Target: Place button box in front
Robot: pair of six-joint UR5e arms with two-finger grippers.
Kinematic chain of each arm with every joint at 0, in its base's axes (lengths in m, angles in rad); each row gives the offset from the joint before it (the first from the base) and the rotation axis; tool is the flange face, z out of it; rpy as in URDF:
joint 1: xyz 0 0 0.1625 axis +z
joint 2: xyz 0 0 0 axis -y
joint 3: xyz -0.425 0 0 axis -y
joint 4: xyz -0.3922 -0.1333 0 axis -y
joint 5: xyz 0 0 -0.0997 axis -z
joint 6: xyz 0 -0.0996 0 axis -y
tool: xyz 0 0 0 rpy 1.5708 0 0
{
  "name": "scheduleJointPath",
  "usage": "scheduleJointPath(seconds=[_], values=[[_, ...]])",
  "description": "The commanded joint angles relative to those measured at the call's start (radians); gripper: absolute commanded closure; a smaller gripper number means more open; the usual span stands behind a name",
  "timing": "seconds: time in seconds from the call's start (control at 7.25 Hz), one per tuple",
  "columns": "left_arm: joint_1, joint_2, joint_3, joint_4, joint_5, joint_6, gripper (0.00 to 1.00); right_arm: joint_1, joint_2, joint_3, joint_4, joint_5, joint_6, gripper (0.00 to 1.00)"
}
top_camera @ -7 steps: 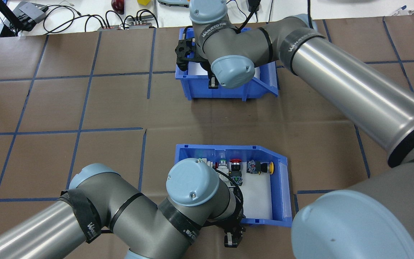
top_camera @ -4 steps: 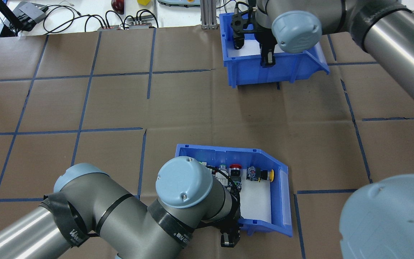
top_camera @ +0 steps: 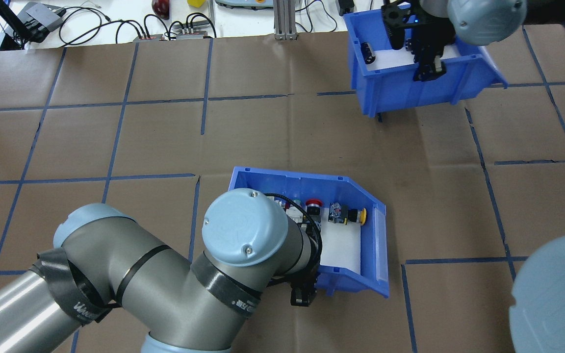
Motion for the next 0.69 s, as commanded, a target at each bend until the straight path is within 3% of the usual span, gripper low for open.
scheduleJointPath(seconds=[0.0,0.14,0.55], values=[[0.111,-0.031,0.081,0.004,0.008,0.117,1.00,-0.133,-0.135,0.173,-0.006,0.010,-0.122,0.91],[0.155,-0.072,0.141,0.004,0.007,0.151,1.00,-0.158,-0.208,0.245,-0.008,0.009,-0.153,0.91],[0.185,-0.381,0.442,0.029,0.010,0.150,1.00,-0.227,-0.371,0.426,-0.017,0.020,-0.153,0.91]])
